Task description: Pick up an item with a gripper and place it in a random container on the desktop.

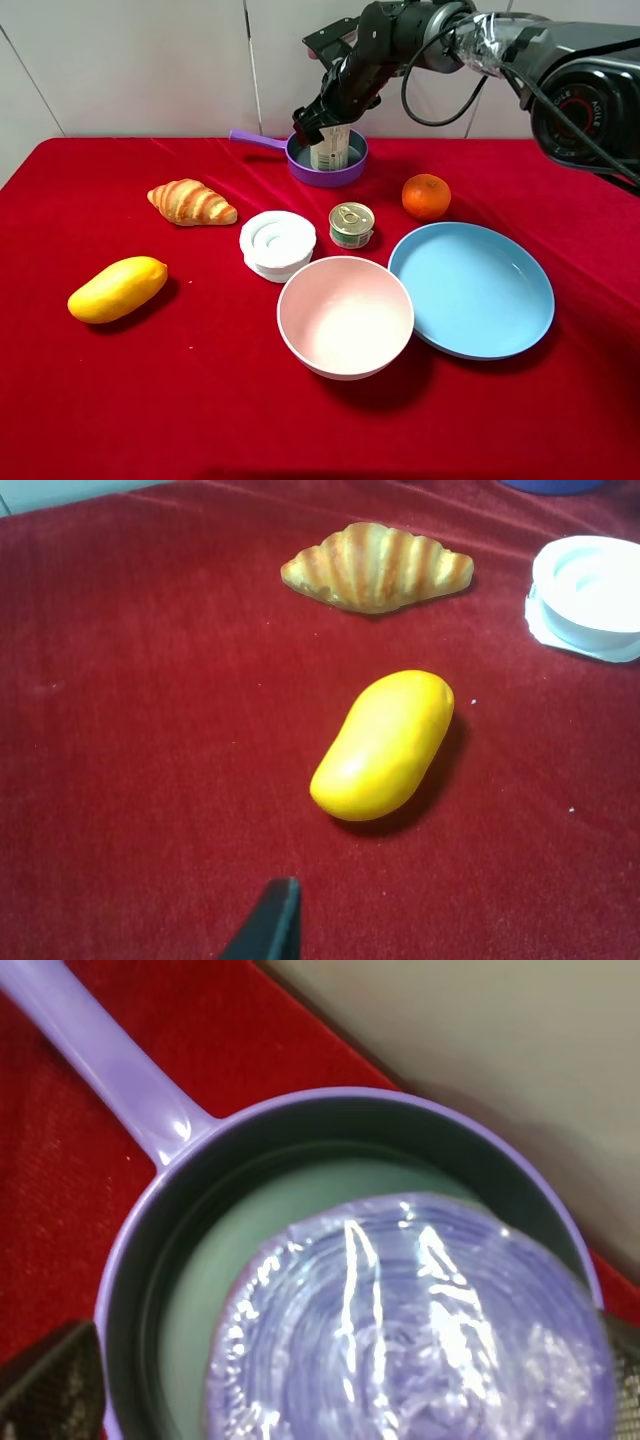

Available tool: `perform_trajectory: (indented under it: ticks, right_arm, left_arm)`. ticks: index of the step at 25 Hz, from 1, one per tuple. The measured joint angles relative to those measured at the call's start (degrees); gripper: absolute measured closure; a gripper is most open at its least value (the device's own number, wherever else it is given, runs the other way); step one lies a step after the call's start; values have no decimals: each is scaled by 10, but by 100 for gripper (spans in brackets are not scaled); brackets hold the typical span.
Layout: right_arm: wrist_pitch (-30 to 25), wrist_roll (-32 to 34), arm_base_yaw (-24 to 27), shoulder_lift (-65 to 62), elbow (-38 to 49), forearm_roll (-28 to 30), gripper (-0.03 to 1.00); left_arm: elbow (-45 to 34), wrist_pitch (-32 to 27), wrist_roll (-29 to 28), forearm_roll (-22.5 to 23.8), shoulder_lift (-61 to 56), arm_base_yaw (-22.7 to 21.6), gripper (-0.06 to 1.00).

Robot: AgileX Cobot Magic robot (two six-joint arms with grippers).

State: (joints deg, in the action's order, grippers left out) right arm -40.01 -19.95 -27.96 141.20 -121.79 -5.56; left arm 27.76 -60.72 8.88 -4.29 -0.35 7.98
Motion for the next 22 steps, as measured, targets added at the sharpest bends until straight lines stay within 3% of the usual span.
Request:
perform_trajectory:
  ticks: [6, 11, 22]
  right_arm:
    - [-23, 0, 0, -33, 0, 9, 27]
    - [-77, 0, 0, -66, 0, 13, 27]
    - [-259, 13, 0, -182, 39, 50, 27]
  left_arm:
    - [0, 0, 0, 0, 0, 0, -4]
    - [0, 0, 0, 0, 0, 0, -4]
    - [0, 0, 0, 0, 0, 0, -4]
